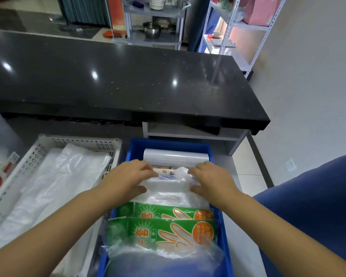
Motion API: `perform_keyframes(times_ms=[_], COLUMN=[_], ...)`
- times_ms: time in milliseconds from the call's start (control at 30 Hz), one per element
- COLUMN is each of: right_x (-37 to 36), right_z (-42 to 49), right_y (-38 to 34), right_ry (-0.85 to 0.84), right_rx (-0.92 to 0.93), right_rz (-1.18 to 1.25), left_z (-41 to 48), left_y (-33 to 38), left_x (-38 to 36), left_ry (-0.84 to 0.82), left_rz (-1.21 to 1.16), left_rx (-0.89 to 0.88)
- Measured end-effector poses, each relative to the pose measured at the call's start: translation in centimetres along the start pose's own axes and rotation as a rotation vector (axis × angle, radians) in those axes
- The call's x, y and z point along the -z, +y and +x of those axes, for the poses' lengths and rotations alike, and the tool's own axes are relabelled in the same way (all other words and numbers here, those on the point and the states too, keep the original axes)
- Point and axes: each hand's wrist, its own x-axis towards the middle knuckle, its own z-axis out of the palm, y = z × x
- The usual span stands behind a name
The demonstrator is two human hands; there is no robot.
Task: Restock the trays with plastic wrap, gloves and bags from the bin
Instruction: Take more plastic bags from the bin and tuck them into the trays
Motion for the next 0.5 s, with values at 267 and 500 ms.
perform_keyframes(times_ms=[267, 500], right_x=[-2.2, -1.2], right_z=[-0.2, 0.4], right_y=[0.0, -0.1], right_ry=[-0.209, -0.3], right_rx=[0.222, 0.221], right_rz=[0.099, 0.161], left_z=[-0.4, -0.3], left_y=[-0.8, -0.8], left_x=[-2.1, -1.8], left_ry=[-0.252, -0.273], left_rz=[-0.034, -0.077], left_rx=[0.017, 0.046])
